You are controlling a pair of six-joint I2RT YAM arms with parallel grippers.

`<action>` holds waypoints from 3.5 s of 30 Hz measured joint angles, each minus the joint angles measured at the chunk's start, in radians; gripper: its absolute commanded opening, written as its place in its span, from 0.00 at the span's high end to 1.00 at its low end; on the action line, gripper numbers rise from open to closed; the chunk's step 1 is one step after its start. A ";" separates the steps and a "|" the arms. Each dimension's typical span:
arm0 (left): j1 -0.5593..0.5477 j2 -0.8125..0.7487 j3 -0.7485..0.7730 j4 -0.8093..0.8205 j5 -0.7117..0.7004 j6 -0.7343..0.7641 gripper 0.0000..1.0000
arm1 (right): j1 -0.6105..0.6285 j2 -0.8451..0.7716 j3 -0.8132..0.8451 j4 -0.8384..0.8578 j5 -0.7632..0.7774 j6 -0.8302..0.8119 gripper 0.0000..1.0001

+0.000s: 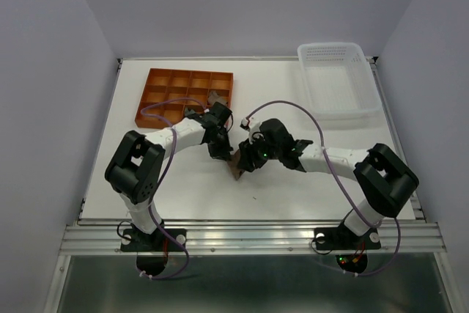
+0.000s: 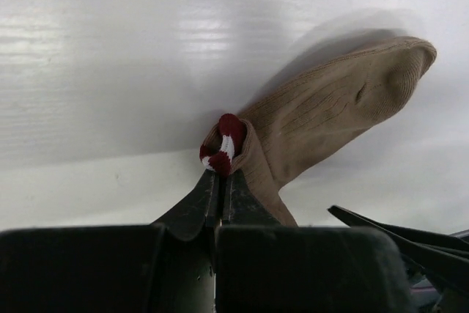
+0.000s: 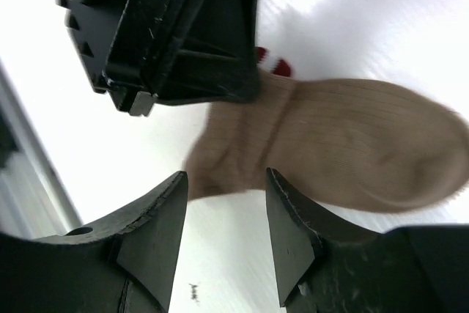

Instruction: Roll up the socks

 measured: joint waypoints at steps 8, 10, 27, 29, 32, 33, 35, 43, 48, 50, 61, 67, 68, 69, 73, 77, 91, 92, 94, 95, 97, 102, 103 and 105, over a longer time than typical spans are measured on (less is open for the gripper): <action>0.000 0.000 0.038 -0.127 -0.024 -0.003 1.00 | 0.175 -0.085 -0.008 -0.032 0.274 -0.131 0.48; 0.000 0.000 0.046 -0.142 -0.026 -0.004 1.00 | 0.208 -0.085 -0.008 -0.034 0.327 -0.154 0.48; -0.008 0.003 0.063 -0.194 -0.047 -0.029 1.00 | 0.376 0.008 0.068 -0.066 0.616 -0.257 0.48; -0.009 0.003 0.063 -0.194 -0.047 -0.030 1.00 | 0.377 0.024 0.084 -0.064 0.632 -0.247 0.48; -0.009 0.003 0.063 -0.193 -0.047 -0.031 1.00 | 0.380 0.043 0.089 -0.061 0.653 -0.229 0.51; -0.009 0.003 0.063 -0.194 -0.047 -0.031 1.00 | 0.382 0.057 0.092 -0.060 0.663 -0.217 0.53; -0.009 0.003 0.063 -0.193 -0.047 -0.034 1.00 | 0.383 0.080 0.092 -0.059 0.675 -0.202 0.66; -0.009 0.003 0.063 -0.182 -0.046 -0.037 1.00 | 0.383 0.131 0.093 -0.057 0.748 -0.156 0.91; -0.008 0.003 0.063 -0.174 -0.046 -0.038 0.72 | 0.381 0.145 0.093 -0.047 0.761 -0.123 0.93; -0.008 0.003 0.061 -0.166 -0.042 -0.040 0.63 | 0.373 0.145 0.093 -0.046 0.739 -0.105 0.93; 0.028 -0.023 0.047 -0.141 -0.023 -0.035 0.57 | 0.186 0.094 0.058 -0.039 0.389 -0.018 0.91; 0.106 -0.078 0.029 -0.141 -0.029 -0.023 0.57 | 0.098 0.093 0.035 -0.013 0.194 0.039 0.91; 0.121 -0.087 0.027 -0.141 -0.032 -0.020 0.57 | 0.079 0.094 0.035 -0.005 0.147 0.051 0.91; 0.133 -0.092 0.027 -0.141 -0.035 -0.018 0.57 | 0.066 0.097 0.035 0.004 0.111 0.058 0.91; 0.156 -0.112 0.027 -0.140 -0.046 -0.002 0.57 | 0.012 0.141 0.042 0.026 -0.043 0.085 0.91; 0.155 -0.128 0.006 -0.119 -0.027 0.016 0.44 | -0.040 0.195 0.051 0.060 -0.182 0.138 0.91; 0.133 -0.155 -0.097 0.028 0.127 0.039 0.44 | -0.142 0.305 0.070 0.145 -0.387 0.305 0.90; 0.126 -0.153 -0.097 0.038 0.134 0.040 0.44 | -0.146 0.310 0.074 0.146 -0.393 0.314 0.90; 0.116 -0.149 -0.097 0.059 0.144 0.040 0.44 | -0.156 0.323 0.083 0.150 -0.408 0.330 0.89; 0.114 -0.145 -0.097 0.068 0.150 0.040 0.44 | -0.159 0.330 0.086 0.152 -0.412 0.336 0.89; 0.108 -0.134 -0.097 0.082 0.157 0.041 0.44 | -0.165 0.341 0.090 0.153 -0.419 0.345 0.88; 0.105 -0.084 -0.082 0.100 0.164 0.048 0.45 | -0.178 0.346 0.092 0.154 -0.423 0.362 0.87; 0.105 -0.070 -0.078 0.103 0.164 0.051 0.45 | -0.180 0.348 0.093 0.154 -0.423 0.366 0.87; 0.105 -0.057 -0.075 0.106 0.164 0.056 0.46 | -0.183 0.355 0.101 0.153 -0.424 0.371 0.86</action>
